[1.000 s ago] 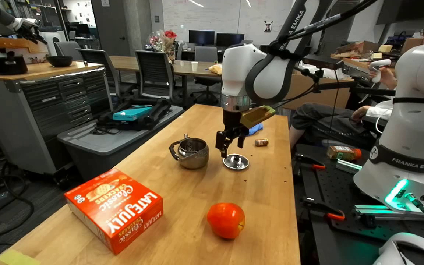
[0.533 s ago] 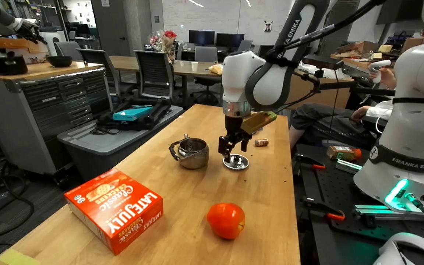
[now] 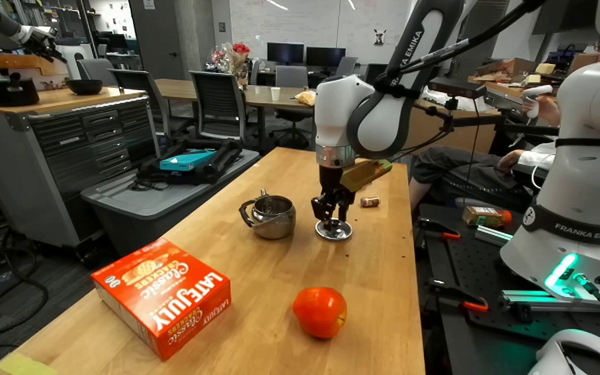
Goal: Put the silver lid on the silver pot
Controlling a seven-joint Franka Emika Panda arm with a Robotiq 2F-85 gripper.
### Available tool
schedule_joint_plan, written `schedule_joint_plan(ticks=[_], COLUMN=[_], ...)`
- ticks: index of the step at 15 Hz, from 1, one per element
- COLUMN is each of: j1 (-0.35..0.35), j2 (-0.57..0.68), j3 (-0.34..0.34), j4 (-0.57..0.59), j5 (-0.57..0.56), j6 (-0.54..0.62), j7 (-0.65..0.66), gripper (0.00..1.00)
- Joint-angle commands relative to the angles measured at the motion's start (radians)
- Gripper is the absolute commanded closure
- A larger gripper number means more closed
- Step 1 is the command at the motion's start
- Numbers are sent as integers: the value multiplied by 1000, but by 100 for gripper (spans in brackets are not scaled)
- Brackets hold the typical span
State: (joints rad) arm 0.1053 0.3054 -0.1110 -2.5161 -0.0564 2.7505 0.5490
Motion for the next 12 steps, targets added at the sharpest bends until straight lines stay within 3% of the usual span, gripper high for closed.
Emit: schedule_joint_plan(ticks=[1,4,6,12], j1=[31,29,20,9], j2=[12,10,1,-44], j3=[-31,-27,-15,1], j4=[23,22,22,10], j5=[-5,2,18,44], j6=[-13,-14,-22,-25], j7=[38,45,34,16], gripper=[74,94,89,92])
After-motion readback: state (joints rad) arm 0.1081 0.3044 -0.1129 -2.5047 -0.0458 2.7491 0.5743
